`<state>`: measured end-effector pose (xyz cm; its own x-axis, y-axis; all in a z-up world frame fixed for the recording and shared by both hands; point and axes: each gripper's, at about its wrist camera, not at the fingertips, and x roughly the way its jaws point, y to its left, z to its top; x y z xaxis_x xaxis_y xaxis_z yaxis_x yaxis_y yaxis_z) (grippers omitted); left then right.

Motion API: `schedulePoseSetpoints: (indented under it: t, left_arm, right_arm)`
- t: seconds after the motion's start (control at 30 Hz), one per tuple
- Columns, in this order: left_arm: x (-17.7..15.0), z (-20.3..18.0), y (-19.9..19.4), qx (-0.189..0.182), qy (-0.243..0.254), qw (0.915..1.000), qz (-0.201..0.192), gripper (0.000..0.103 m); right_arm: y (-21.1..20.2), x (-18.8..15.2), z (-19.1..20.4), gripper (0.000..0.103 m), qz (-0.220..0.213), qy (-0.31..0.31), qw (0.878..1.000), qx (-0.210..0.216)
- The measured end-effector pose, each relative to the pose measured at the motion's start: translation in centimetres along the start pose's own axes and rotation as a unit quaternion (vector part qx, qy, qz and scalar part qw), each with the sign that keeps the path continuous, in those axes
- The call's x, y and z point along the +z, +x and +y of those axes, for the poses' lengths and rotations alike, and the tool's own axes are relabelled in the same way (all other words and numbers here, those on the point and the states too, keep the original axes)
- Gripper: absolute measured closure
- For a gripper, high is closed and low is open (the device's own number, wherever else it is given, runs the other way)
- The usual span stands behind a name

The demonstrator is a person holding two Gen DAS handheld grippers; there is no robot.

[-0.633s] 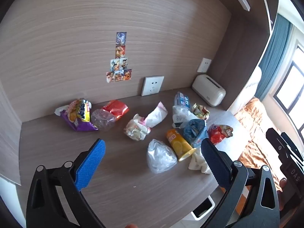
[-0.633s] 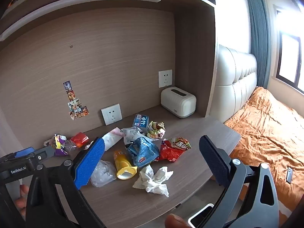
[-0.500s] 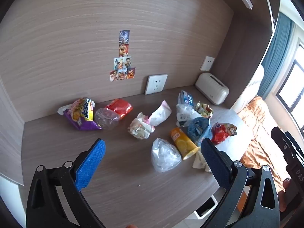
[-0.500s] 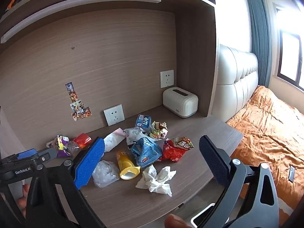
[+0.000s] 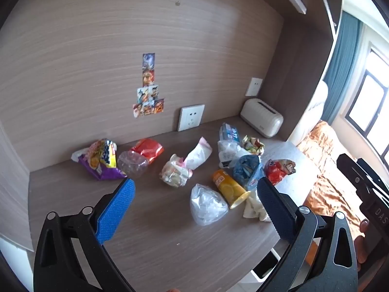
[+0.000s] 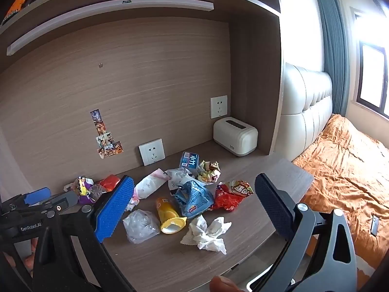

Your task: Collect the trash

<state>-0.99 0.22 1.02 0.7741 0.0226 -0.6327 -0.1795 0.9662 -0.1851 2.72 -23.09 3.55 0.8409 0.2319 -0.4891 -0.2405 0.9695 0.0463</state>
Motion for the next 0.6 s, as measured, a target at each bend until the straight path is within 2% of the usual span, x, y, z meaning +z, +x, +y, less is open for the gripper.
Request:
schedulePoseSetpoints:
  t: [0.3, 0.6]
  left_arm:
    - [-0.2, 0.8, 0.6, 0.004, -0.005, 0.9999, 0.008, 0.005]
    - [-0.4, 1.9, 1.2, 0.010, -0.008, 0.9998, 0.018, 0.005]
  right_arm:
    - [1.2, -0.6, 0.7, 0.004, 0.020, -0.003, 1.000, -0.012]
    - [1.3, -0.8, 1.4, 0.004, 0.018, -0.023, 1.000, -0.009]
